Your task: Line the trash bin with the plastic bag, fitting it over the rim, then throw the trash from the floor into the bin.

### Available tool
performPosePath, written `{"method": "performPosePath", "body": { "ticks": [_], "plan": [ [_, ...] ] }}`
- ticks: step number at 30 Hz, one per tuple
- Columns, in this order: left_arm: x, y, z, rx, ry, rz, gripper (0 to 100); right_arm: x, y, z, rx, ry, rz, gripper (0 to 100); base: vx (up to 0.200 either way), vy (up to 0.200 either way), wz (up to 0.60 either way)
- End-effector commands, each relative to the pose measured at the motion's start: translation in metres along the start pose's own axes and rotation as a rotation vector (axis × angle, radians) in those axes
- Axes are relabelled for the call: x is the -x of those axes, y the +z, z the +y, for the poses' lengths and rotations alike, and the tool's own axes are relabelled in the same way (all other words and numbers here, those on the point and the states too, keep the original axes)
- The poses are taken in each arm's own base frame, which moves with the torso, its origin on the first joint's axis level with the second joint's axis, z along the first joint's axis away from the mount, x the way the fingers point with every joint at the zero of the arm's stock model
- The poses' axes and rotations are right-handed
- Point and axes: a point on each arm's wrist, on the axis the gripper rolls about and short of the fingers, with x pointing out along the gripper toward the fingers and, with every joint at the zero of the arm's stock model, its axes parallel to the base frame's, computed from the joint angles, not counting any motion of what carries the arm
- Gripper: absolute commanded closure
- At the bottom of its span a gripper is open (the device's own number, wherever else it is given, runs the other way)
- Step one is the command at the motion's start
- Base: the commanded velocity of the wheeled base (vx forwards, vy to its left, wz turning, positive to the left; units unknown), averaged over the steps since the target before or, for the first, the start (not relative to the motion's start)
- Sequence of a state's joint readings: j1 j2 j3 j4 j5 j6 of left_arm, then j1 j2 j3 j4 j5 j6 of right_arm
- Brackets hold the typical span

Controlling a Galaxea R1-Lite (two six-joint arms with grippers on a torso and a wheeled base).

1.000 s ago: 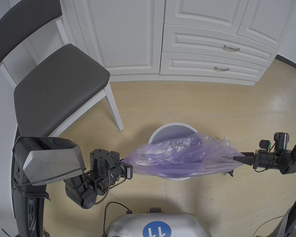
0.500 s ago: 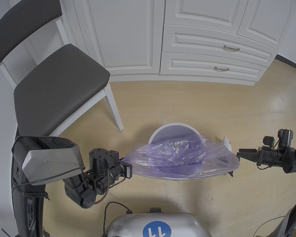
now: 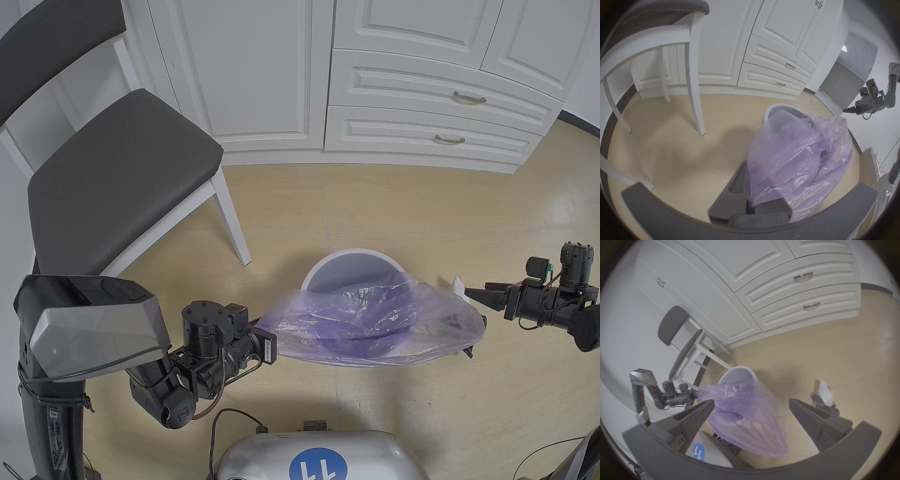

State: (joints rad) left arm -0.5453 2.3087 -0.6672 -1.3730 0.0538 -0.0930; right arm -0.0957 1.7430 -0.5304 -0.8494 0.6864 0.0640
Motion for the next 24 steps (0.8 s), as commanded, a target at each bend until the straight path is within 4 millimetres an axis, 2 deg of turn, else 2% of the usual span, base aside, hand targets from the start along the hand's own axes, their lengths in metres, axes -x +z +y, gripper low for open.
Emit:
{"method": "performPosePath", "body": {
  "ticks": [1,7,11,16,24],
  "plan": [
    [0.009,0.005,-0.015,-0.011,-0.041,-0.034,100,-0.003,0.015,0.042,0.074,-0.034,-0.052,0,0.000,0.000,0.00],
    [0.012,0.002,-0.024,-0.018,-0.063,-0.026,100,-0.007,0.018,0.078,0.128,-0.162,-0.093,0,0.000,0.000,0.00],
    [0.014,0.002,-0.024,-0.017,-0.067,-0.036,100,-0.004,0.012,0.094,0.158,-0.153,-0.086,0,0.000,0.000,0.00],
    [0.017,0.002,-0.025,-0.020,-0.070,-0.038,100,-0.006,-0.001,0.098,0.228,-0.142,-0.034,0,0.000,0.000,0.00],
    [0.013,-0.008,-0.021,-0.025,-0.059,-0.007,100,-0.031,-0.029,0.102,0.264,-0.148,0.090,0,0.000,0.000,0.00]
  ]
}}
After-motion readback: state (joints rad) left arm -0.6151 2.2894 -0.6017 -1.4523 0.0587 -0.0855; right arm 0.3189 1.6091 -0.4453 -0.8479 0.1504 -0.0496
